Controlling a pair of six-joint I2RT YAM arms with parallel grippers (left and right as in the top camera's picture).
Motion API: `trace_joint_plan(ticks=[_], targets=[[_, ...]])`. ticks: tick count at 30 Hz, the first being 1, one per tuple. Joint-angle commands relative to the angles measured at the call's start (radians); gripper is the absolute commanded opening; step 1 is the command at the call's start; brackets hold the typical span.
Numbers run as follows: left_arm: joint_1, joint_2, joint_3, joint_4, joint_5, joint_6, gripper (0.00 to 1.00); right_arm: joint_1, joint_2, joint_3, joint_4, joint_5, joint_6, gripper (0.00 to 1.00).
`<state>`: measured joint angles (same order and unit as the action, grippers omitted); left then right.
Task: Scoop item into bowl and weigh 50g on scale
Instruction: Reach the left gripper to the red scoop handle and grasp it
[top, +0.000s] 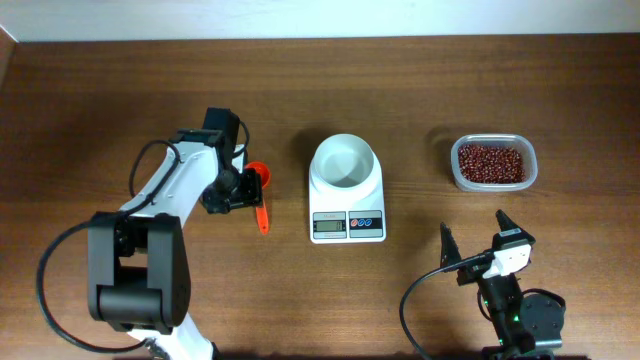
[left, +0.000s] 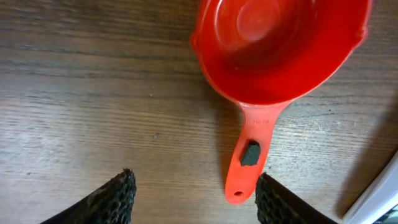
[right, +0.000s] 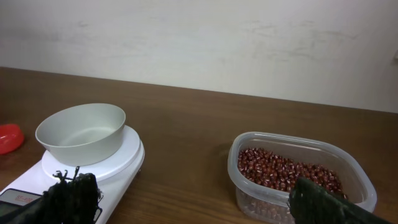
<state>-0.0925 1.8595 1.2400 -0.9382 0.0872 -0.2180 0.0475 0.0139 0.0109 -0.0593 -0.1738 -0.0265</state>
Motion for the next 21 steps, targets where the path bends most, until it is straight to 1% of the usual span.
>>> trace_joint_plan(ticks=[1, 3, 4, 5, 7, 9, 12, 19, 20, 21], targets=[[-0.034, 0.012, -0.017, 0.03, 0.02, -0.005, 0.67, 0.005, -0.006, -0.005, -0.005, 0.005, 0.005, 0.99], [-0.066, 0.013, -0.018, 0.058, 0.005, -0.006, 0.7, 0.005, -0.006, -0.005, -0.005, 0.005, 0.005, 0.99], [-0.085, 0.014, -0.018, 0.071, -0.029, -0.041, 0.73, 0.005, -0.006, -0.005, -0.005, 0.005, 0.005, 0.99], [-0.109, 0.014, -0.018, 0.071, -0.074, -0.108, 0.74, 0.005, -0.006, -0.005, -0.005, 0.005, 0.005, 0.99], [-0.135, 0.014, -0.018, 0.083, -0.093, -0.137, 0.75, 0.005, -0.006, -0.005, -0.005, 0.005, 0.005, 0.99], [-0.149, 0.021, -0.018, 0.117, -0.093, -0.138, 0.79, 0.005, -0.006, -0.005, -0.005, 0.005, 0.005, 0.99], [-0.149, 0.039, -0.018, 0.123, -0.095, -0.161, 0.81, 0.005, -0.006, -0.005, -0.005, 0.005, 0.005, 0.99], [-0.149, 0.042, -0.019, 0.165, -0.097, -0.161, 0.82, 0.005, -0.006, -0.005, -0.005, 0.005, 0.005, 0.99], [-0.149, 0.042, -0.023, 0.169, -0.112, -0.164, 0.86, 0.005, -0.006, -0.005, -0.005, 0.005, 0.005, 0.99], [-0.149, 0.042, -0.029, 0.176, -0.131, -0.164, 0.86, 0.005, -0.006, -0.005, -0.005, 0.005, 0.005, 0.99]])
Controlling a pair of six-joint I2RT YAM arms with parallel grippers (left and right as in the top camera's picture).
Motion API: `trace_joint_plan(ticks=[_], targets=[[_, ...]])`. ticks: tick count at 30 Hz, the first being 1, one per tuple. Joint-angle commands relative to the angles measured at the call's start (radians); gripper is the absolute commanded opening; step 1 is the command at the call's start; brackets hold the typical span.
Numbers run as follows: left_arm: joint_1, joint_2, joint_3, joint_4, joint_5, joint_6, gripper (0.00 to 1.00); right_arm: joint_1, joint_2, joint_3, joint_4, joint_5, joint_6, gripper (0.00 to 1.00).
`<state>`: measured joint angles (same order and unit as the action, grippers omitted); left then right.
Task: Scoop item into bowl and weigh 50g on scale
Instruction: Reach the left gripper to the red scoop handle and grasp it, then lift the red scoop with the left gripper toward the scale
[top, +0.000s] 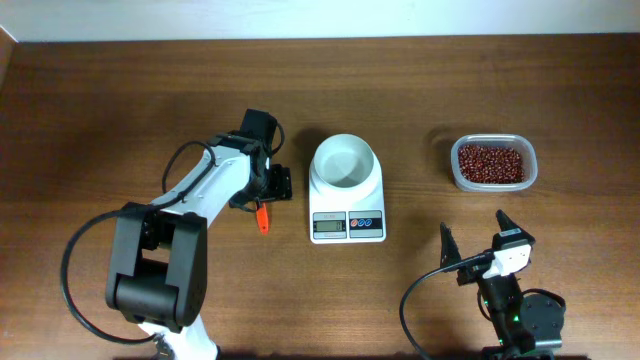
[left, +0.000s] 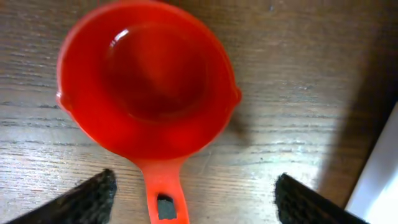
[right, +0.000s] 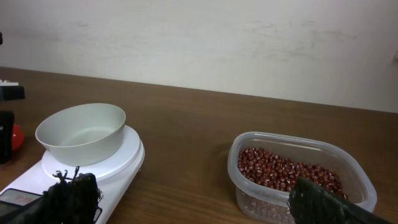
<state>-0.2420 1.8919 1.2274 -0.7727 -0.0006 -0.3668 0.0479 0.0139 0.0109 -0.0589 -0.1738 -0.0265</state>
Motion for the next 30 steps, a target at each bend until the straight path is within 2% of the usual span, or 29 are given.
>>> trace_joint_plan(ticks=[1, 4, 5, 8, 11, 17, 18, 20, 24, 28, 30], targets=[[0.0, 0.01, -0.023, 0.017, -0.049, -0.015, 0.87, 0.004, -0.006, -0.005, -0.005, 0.005, 0.005, 0.99], [0.0, 0.01, -0.061, 0.072, -0.048, -0.015, 0.84, 0.004, -0.006, -0.005, -0.005, 0.005, 0.005, 0.99], [0.0, 0.01, -0.075, 0.094, -0.048, -0.015, 0.8, 0.004, -0.006, -0.005, -0.005, 0.005, 0.005, 0.99], [0.0, 0.01, -0.106, 0.139, -0.049, -0.014, 0.62, 0.004, -0.006, -0.005, -0.005, 0.005, 0.005, 0.99], [0.0, 0.01, -0.114, 0.174, -0.05, -0.014, 0.56, 0.004, -0.006, -0.005, -0.005, 0.005, 0.005, 0.99], [0.0, 0.01, -0.114, 0.175, -0.048, -0.014, 0.25, 0.004, -0.006, -0.005, -0.005, 0.005, 0.005, 0.99], [0.0, 0.01, -0.114, 0.171, -0.048, -0.014, 0.22, 0.004, -0.006, -0.005, -0.005, 0.005, 0.005, 0.99], [0.0, 0.01, -0.114, 0.166, -0.048, -0.014, 0.18, 0.004, -0.006, -0.005, -0.005, 0.005, 0.005, 0.99], [0.001, 0.01, -0.103, 0.159, -0.048, -0.014, 0.17, 0.004, -0.006, -0.005, -0.005, 0.005, 0.005, 0.99], [0.007, -0.013, 0.005, 0.029, -0.048, -0.014, 0.17, 0.004, -0.006, -0.005, -0.005, 0.005, 0.005, 0.99], [0.017, -0.04, 0.073, -0.046, -0.007, -0.014, 0.12, 0.004, -0.006, -0.005, -0.005, 0.005, 0.005, 0.99]])
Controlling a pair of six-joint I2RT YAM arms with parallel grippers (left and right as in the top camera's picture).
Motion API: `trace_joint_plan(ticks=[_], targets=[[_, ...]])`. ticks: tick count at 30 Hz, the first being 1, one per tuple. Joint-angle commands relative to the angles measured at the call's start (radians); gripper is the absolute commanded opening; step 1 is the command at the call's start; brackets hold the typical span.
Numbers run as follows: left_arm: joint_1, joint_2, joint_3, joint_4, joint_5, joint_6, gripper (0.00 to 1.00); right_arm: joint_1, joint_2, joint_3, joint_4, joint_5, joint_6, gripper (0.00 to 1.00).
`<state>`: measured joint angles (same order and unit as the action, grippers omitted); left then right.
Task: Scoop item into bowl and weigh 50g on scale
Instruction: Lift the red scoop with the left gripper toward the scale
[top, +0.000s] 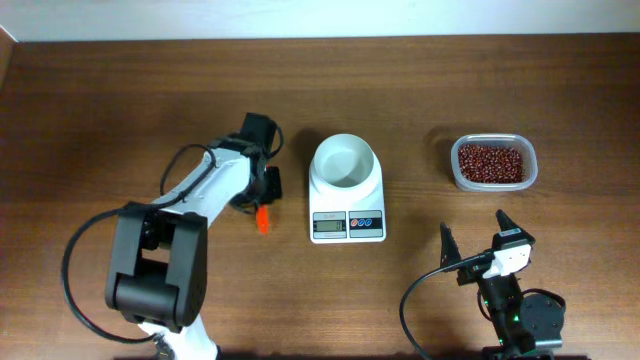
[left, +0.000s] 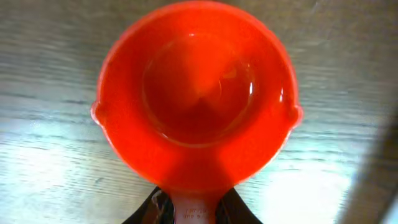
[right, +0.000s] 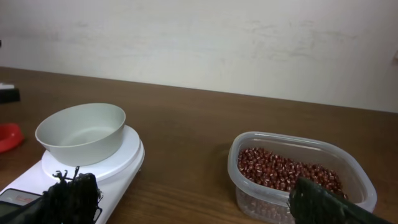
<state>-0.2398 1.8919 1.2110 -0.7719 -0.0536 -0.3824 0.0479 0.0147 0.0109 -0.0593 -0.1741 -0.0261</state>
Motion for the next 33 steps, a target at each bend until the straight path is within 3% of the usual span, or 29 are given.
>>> trace_joint_plan(ticks=[1, 5, 9, 16, 33], targets=[[0.024, -0.057, 0.116, -0.072, 0.106, 0.001, 0.1, 0.004, -0.006, -0.005, -0.005, 0.006, 0.005, 0.99], [0.048, -0.085, 0.136, -0.079, 0.41, 0.002, 0.0, 0.004, -0.006, -0.005, -0.005, 0.006, 0.004, 0.99], [0.047, -0.085, 0.136, -0.082, 0.53, 0.002, 0.0, 0.004, -0.006, -0.005, -0.005, 0.006, 0.004, 0.99], [0.047, -0.085, 0.136, -0.082, 0.528, 0.002, 0.05, 0.004, -0.006, -0.005, -0.005, 0.006, 0.005, 0.99], [0.047, -0.085, 0.136, -0.082, 0.528, 0.001, 0.03, 0.004, -0.006, -0.005, -0.005, 0.006, 0.005, 0.99]])
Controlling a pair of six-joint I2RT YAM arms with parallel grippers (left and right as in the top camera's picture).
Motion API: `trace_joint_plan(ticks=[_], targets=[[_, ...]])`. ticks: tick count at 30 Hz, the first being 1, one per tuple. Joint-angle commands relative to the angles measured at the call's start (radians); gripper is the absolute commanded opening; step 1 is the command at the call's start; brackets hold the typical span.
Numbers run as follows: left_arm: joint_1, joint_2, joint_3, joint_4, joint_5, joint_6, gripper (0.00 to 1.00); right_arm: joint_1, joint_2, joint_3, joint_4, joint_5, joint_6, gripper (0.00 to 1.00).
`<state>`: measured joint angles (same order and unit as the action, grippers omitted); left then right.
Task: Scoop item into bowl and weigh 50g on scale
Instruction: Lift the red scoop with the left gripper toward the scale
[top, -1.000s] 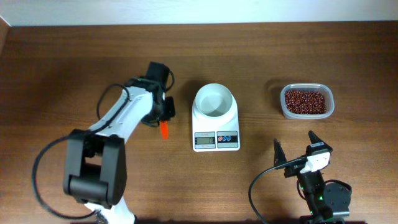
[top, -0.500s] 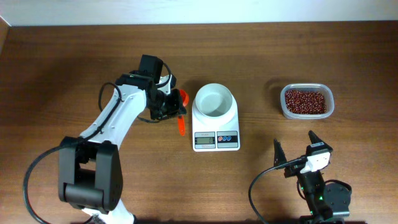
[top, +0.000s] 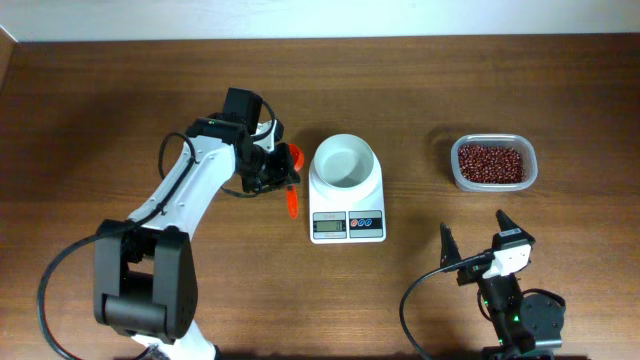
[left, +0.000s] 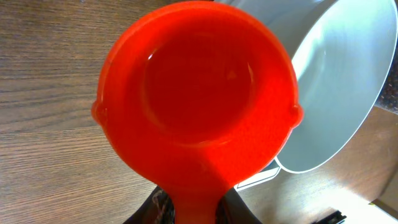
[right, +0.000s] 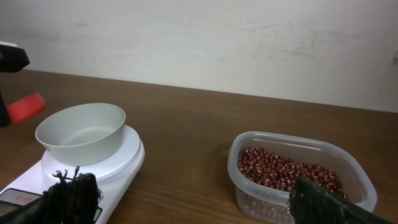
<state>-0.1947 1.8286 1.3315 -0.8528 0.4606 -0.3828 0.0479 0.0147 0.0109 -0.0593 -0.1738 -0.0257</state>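
An empty red scoop (left: 196, 93) is held by its handle in my left gripper (left: 193, 210), shut on it. In the overhead view the scoop (top: 292, 158) hangs just left of the white bowl (top: 345, 162) on the white scale (top: 347, 224). From the right wrist view the scoop (right: 26, 106) is off the table, about level with the bowl's (right: 81, 132) rim. A clear tub of red beans (top: 492, 162) sits at the far right. My right gripper (right: 199, 205) stands open at the table's front, nothing between its fingers.
The brown wooden table (top: 120, 100) carries only the scale, bowl and bean tub (right: 298, 174). A pale wall (right: 217, 43) runs behind the table's far edge. The scale's display (top: 328, 225) faces the front edge.
My left gripper, shut on the scoop's handle on the table left of the scale, now holds the scoop raised and further right, its cup beside the bowl. The right arm has not moved.
My left gripper was open over the scoop's handle, with the scoop lying left of the scale. It then stood open over the cup. After that it was shut on the handle, and now the scoop is off the table beside the bowl.
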Motion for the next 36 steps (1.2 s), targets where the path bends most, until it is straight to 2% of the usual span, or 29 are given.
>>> trace_joint_plan(ticks=[1, 11, 12, 13, 26, 31, 33, 36], targets=[[0.002, -0.022, 0.016, -0.001, 0.014, 0.002, 0.03, 0.004, -0.006, -0.005, -0.005, 0.005, 0.004, 0.99], [0.002, -0.022, 0.016, 0.002, 0.014, 0.002, 0.11, 0.004, -0.006, -0.005, -0.005, 0.005, 0.004, 0.99], [0.002, -0.022, 0.016, 0.003, 0.014, 0.002, 0.1, 0.004, -0.006, -0.005, -0.005, 0.005, 0.004, 0.99], [0.002, -0.022, 0.016, 0.003, 0.014, 0.002, 0.0, 0.004, -0.006, -0.005, -0.005, 0.005, 0.004, 0.99], [0.002, -0.022, 0.016, 0.002, 0.015, 0.0, 0.0, 0.004, -0.006, -0.005, -0.005, 0.005, 0.004, 0.99], [0.002, -0.022, 0.016, -0.003, 0.015, -0.137, 0.0, 0.004, -0.006, -0.005, -0.005, 0.005, 0.004, 0.99], [0.002, -0.022, 0.016, -0.049, 0.015, -0.251, 0.0, 0.004, -0.006, -0.005, -0.005, 0.005, 0.004, 0.99], [0.002, -0.022, 0.016, -0.139, 0.043, -0.313, 0.0, 0.004, -0.006, -0.005, -0.008, 0.158, -0.083, 0.99]])
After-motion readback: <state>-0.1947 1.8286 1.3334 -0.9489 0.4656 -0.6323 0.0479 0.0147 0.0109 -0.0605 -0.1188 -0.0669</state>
